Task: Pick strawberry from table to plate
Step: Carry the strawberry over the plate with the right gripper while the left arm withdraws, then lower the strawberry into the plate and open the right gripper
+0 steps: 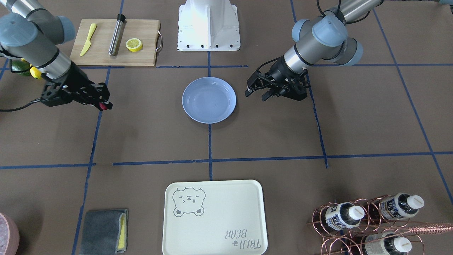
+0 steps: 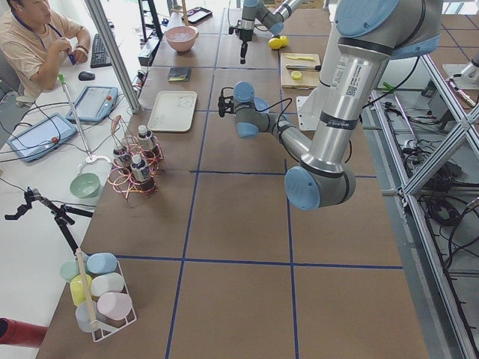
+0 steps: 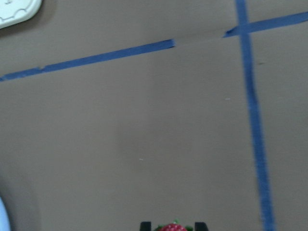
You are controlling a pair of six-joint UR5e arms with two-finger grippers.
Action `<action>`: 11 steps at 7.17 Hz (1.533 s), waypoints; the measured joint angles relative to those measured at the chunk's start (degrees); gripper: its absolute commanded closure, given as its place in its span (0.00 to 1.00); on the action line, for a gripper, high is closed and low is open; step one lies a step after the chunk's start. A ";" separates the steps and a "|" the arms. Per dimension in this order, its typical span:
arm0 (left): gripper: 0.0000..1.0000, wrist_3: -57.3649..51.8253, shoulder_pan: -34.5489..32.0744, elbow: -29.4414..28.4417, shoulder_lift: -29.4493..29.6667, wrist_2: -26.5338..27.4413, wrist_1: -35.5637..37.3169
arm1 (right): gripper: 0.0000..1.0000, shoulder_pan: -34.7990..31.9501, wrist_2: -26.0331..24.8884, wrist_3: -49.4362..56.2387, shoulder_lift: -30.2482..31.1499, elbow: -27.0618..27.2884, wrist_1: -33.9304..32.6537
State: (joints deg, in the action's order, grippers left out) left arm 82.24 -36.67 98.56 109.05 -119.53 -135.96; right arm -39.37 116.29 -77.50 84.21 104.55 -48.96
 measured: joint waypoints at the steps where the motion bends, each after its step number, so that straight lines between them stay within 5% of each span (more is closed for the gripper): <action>1: 0.20 -3.50 -1.98 0.92 -2.63 -0.07 0.00 | 1.00 4.00 -4.01 -4.58 -6.49 0.01 -5.08; 3: 0.20 -14.45 -6.44 3.12 -9.91 -0.19 -0.03 | 1.00 11.26 -11.91 -9.70 -19.88 -0.72 -19.68; 4: 0.01 -19.06 -8.77 4.06 -12.81 -0.23 -0.06 | 1.00 13.28 -14.06 -10.66 -24.92 -1.87 -25.33; 5: 0.01 -21.66 -10.37 4.90 -14.87 -0.25 -0.08 | 1.00 14.64 -15.57 -11.08 -28.40 -4.25 -27.97; 11: 0.00 -24.85 -12.96 6.92 -18.09 -0.18 -0.09 | 1.00 18.32 -19.25 -11.27 -34.37 -14.46 -29.52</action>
State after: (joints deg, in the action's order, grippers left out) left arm 57.39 -49.63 105.49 90.97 -119.71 -136.06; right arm -21.05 97.04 -88.77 49.85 90.09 -78.48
